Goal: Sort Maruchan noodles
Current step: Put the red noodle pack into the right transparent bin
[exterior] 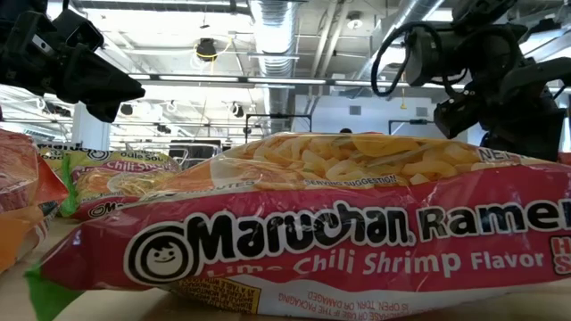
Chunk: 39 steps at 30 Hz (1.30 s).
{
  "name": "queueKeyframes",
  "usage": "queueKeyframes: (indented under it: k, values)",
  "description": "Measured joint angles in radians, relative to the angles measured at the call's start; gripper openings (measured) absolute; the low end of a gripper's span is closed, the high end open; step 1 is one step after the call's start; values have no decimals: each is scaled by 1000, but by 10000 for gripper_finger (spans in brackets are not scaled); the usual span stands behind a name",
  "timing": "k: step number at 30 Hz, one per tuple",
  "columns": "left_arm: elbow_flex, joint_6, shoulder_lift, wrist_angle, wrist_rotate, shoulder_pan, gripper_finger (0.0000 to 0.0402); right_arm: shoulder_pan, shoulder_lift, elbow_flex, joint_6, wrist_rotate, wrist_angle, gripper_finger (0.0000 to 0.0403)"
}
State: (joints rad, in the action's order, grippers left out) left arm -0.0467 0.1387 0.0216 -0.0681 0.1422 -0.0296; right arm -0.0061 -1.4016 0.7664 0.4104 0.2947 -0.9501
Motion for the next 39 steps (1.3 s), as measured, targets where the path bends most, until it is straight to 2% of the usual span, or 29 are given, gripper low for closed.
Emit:
queueKeyframes:
  k: [3, 8, 17, 24, 29, 39]
  values:
    - [0, 0, 0, 0, 0, 0, 51, 1, 25, -1, 0, 0, -1, 8]
    - [0, 0, 0, 0, 0, 0, 51, 0, 62, 23, 15, -20, -25, 8]
    - [0, 0, 0, 0, 0, 0, 51, -1, 89, 216, -35, -49, -87, 4]
    - [0, 0, 0, 0, 0, 0, 51, -18, 89, 413, -154, -246, -137, 4]
    - [0, 5, 0, 0, 0, 0, 51, -82, 89, 515, -259, -390, -142, 4]
    - [0, 23, 0, 3, 0, 0, 51, -288, 89, 575, -489, -653, -71, 4]
